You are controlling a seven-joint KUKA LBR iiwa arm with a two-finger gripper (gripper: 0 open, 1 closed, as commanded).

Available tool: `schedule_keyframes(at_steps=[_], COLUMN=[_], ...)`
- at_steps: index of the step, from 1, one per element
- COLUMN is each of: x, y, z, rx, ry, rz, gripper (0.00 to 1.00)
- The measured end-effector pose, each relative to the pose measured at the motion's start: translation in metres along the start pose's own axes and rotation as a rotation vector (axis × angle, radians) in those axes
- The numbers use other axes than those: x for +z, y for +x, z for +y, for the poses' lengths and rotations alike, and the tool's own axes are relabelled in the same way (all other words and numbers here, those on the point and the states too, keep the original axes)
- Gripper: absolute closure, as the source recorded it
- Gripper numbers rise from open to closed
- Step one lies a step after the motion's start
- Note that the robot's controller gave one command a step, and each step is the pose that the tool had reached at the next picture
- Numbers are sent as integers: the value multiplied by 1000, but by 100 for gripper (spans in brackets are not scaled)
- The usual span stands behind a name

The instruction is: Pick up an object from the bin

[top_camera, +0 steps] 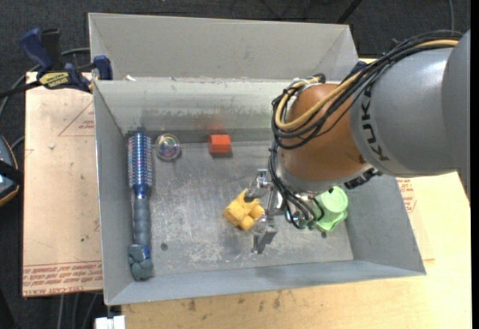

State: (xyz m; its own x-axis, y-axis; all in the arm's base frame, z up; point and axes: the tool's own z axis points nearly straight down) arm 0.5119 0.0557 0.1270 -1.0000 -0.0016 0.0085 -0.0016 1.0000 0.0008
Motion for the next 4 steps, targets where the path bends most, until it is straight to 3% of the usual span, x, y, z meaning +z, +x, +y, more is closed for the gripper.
schedule_keyframes(at_steps=[1,2,3,4], x=[25,28,28,52], y=[-15,-12,-13,-14], z=[-3,-5,-4,1], rx=[161,164,166,217], ry=[-7,-2,-3,0], rz=[-29,-13,-19,-9], gripper=[0,100,100,100])
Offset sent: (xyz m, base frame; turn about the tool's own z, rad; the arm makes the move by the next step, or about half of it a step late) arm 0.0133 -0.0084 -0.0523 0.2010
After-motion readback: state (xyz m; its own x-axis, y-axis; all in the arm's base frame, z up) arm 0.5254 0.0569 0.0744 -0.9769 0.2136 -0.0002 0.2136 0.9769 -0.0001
